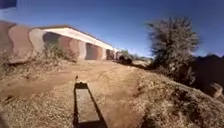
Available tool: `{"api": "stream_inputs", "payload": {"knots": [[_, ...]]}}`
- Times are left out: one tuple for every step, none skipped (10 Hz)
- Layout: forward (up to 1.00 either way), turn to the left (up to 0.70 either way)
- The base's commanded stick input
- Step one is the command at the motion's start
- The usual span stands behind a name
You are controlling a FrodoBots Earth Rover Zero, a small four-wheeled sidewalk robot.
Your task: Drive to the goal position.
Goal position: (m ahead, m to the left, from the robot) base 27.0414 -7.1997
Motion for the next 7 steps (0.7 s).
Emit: {"api": "stream_inputs", "payload": {"knots": [[0.5, 0.0], [0.5, 0.0], [0.5, 0.0], [0.5, 0.0], [0.5, 0.0], [0.5, 0.0], [0.5, 0.0]]}}
